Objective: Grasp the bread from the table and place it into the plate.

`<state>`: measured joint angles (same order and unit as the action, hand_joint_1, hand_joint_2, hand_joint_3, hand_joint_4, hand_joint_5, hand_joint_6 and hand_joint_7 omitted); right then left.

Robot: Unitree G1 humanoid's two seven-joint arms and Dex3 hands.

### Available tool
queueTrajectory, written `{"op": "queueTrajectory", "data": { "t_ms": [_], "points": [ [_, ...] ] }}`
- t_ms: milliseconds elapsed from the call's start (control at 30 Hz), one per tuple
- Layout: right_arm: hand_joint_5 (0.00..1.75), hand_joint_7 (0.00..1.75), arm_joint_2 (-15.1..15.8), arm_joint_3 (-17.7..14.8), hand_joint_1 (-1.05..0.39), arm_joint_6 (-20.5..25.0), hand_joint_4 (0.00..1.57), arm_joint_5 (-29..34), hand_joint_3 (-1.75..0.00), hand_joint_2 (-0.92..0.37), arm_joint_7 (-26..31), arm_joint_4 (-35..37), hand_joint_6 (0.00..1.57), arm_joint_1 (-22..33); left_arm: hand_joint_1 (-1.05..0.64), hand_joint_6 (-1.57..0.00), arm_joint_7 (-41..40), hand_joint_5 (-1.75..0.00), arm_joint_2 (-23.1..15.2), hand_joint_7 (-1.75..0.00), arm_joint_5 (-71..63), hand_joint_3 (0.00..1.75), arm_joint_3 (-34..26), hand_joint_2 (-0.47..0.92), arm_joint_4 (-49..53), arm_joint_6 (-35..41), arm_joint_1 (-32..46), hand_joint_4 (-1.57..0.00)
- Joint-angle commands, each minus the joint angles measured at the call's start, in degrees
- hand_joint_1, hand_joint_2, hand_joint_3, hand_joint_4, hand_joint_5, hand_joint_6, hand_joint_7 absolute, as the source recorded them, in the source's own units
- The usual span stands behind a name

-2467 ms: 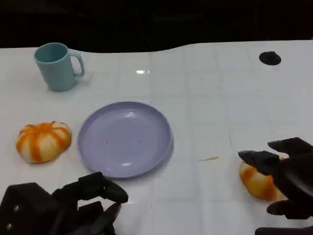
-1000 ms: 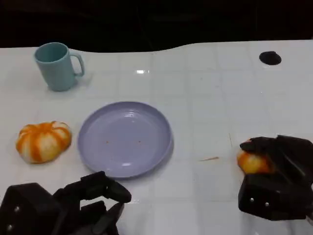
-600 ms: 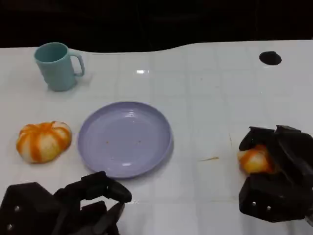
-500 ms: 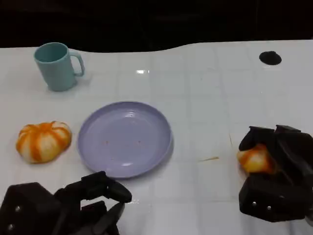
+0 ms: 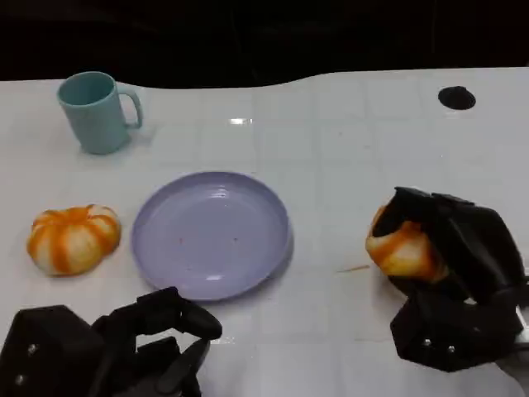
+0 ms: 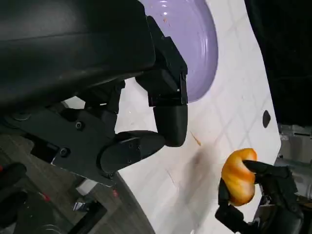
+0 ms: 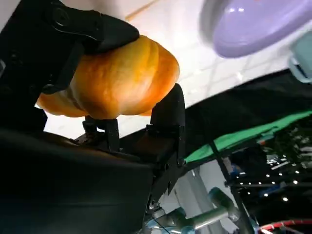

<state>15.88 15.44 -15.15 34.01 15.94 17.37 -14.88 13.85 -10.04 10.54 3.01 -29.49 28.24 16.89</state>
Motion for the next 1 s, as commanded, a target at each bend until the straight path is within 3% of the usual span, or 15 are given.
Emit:
{"op": "queueTrajectory", "data": {
  "t_ms": [33, 200, 633, 1000],
  "points": [
    [1.75, 1.63, -1.04, -0.01, -0.09, -1.34, 0.96, -1.27, -1.37, -0.26, -1.42, -1.69, 0.77, -1.75, -0.27, -0.62, -0.05, -1.75, -0.59, -1.32, -0.63, 0.82, -0.08, 0.72, 0.92, -1.58, -0.14, -0.7],
    [1.75, 1.56, -2.94, 0.46, -0.09, -2.46, 0.98, -2.55, -1.44, -0.23, -3.45, -1.18, 0.83, -3.18, -0.27, -0.61, -0.45, -1.75, -0.37, -1.32, -0.06, 0.82, -0.33, 0.71, 0.11, -0.19, 0.04, -0.69],
    [1.75, 1.66, -9.51, 4.8, -0.09, -3.54, 1.0, -0.58, -1.45, -0.24, -2.93, 6.37, 0.79, -9.5, -0.26, -0.62, -0.6, -1.75, 0.76, -1.32, 0.3, 0.82, 0.04, 0.71, -1.13, 0.37, 1.35, -0.68],
    [1.75, 1.74, -17.2, 8.49, -0.13, -5.21, 1.01, 0.81, -1.41, -0.27, 0.9, 21.44, 0.75, -19.95, -0.25, -0.62, -0.47, -1.75, 0.68, -1.31, -0.45, 0.82, 0.84, 0.72, -1.85, -0.34, 2.37, -0.68]
  ]
}}
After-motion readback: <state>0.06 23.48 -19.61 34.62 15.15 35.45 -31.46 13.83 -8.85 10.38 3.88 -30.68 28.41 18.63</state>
